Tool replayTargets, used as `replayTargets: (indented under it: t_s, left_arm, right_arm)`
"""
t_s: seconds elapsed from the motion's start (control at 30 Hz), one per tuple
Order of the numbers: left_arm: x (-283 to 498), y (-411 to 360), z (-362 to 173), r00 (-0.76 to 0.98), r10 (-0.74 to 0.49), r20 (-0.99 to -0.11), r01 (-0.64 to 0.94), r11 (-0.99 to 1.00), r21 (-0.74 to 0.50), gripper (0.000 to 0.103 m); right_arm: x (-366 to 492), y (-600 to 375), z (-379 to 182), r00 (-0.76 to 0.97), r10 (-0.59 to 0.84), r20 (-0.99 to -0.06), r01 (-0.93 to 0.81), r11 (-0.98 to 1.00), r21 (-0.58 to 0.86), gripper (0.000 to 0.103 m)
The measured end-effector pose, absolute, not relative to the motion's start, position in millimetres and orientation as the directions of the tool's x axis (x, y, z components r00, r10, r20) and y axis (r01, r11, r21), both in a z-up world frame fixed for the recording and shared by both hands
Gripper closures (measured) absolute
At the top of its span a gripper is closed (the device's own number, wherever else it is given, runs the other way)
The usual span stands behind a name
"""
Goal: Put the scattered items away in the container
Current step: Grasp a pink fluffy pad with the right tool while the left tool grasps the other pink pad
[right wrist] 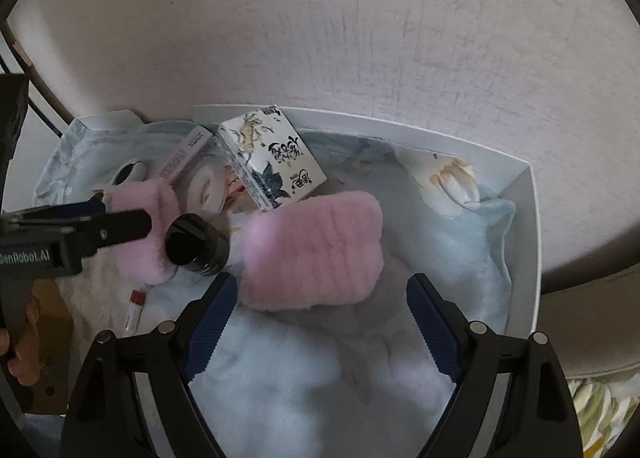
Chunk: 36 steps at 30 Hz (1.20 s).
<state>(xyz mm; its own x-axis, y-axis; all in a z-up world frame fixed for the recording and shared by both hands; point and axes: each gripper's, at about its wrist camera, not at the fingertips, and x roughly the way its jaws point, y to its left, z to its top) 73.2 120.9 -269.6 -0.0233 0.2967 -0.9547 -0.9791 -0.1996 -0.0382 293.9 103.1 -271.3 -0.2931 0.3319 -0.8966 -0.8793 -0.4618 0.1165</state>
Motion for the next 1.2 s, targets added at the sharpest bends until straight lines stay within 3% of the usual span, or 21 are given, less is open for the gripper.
replayTargets:
  t_s: [0.13,0.27,0.43,0.57,0.67,1.2]
  left_arm:
    - [76,120,-274,-0.023,0.298,-0.954,-0.983,-0.181,-0.033,0.035]
    - [79,118,-272,-0.033,0.312,-0.950,-0.987,-0.158,-0.018,0.042]
    - [77,116,-270,-0.029,0.312,-0.950,-0.989,-0.145,-0.017,0.051]
    - [78,114,-259,-0.019,0.328,-0.944,-0.992,-0.122,-0.023,0.067]
    - [77,113,-251,0.008,0.337,-0.941,-0.993,-0.112,-0.048,0.071]
    - [100,79,-186,0.120,0.415,-0.902,-0.992,0.011,-0.127,0.072]
  right_arm:
    - [288,107,-277,-0.290,0.333,-0.897,-0.873,-0.476,0.105,0.019]
    - [287,108,-279,-0.307,0.324,-0.895,-0.869,-0.479,0.125,0.038]
    - [287,107,-281,-0.324,0.317,-0.891,-0.871,-0.467,0.151,0.051]
    - [294,105,-278,-0.360,0.312,-0.879,-0.877,-0.435,0.205,0.067]
    - [298,102,-273,-0.364,0.316,-0.876,-0.883,-0.415,0.218,0.073]
    - [329,61,-216,-0.368,0.412,-0.834,-0.910,-0.345,0.231,0.078]
